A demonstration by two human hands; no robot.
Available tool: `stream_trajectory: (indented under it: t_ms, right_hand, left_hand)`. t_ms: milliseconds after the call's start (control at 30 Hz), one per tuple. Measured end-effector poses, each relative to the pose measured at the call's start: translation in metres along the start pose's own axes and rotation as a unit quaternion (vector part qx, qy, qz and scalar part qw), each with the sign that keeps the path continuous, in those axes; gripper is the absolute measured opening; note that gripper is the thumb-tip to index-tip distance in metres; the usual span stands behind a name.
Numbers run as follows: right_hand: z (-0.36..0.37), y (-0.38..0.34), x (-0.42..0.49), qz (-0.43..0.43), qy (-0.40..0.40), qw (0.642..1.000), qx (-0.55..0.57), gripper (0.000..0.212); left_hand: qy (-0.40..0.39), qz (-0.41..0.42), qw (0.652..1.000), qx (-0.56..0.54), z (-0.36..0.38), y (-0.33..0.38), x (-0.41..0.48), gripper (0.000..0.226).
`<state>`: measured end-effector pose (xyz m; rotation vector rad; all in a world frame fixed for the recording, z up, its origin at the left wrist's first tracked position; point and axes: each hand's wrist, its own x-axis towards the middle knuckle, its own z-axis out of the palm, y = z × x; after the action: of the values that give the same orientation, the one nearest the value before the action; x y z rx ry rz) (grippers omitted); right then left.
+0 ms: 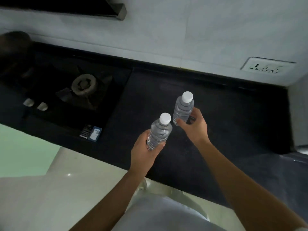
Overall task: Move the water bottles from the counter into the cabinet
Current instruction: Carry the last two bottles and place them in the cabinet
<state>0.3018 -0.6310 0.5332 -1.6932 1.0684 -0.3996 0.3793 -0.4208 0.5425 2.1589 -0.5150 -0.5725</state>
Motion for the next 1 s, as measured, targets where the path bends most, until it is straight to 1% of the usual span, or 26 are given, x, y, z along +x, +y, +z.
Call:
stream_trajectory:
  t_ms: [167,233,300,400,467,567,633,733,800,867,1000]
  right_hand:
    - [-0.004,0.001,0.013,-0.039,-0.045,0.998,0.019,0.06]
    - [-0.007,0.001,0.015,-0.048,-0.065,0.997,0.015,0.06]
    - [-0.009,0.0,0.015,-0.051,-0.065,0.997,0.001,0.063]
    - [-0.015,-0.002,0.007,-0.044,-0.046,0.998,-0.025,0.064]
    - [-0.02,-0.001,-0.006,-0.036,-0.044,0.998,-0.038,0.061]
    - [-0.031,0.005,-0.048,-0.029,-0.054,0.997,-0.04,0.05]
    - [-0.035,0.014,-0.087,-0.021,-0.065,0.997,-0.028,0.044]
    - [-0.03,0.027,-0.151,-0.006,-0.102,0.994,-0.032,0.044]
    - [-0.017,0.032,-0.189,-0.005,-0.129,0.99,-0.054,0.045]
    - [0.004,0.031,-0.221,-0.015,-0.16,0.984,-0.077,0.047]
    - [0.058,0.011,-0.272,-0.052,-0.225,0.965,-0.122,0.051]
  left_hand:
    - [0.016,-0.022,1.0,-0.003,0.005,0.007,0.0,0.048]
    - [0.011,-0.037,0.999,-0.022,0.006,0.005,-0.001,0.052]
    - [0.006,-0.046,0.999,-0.027,0.007,0.003,-0.002,0.058]
    - [0.024,-0.065,0.996,-0.047,0.008,0.002,-0.003,0.066]
    - [0.038,-0.083,0.993,-0.072,0.007,-0.002,-0.009,0.065]
    - [0.06,-0.115,0.986,-0.109,-0.006,-0.012,-0.036,0.053]
    - [0.061,-0.134,0.983,-0.111,-0.023,-0.026,-0.069,0.045]
    - [0.063,-0.159,0.983,-0.072,-0.054,-0.064,-0.132,0.048]
    - [0.093,-0.194,0.973,-0.08,-0.073,-0.089,-0.176,0.05]
    - [0.135,-0.223,0.96,-0.1,-0.09,-0.109,-0.213,0.047]
    - [0.208,-0.242,0.936,-0.151,-0.128,-0.139,-0.267,0.047]
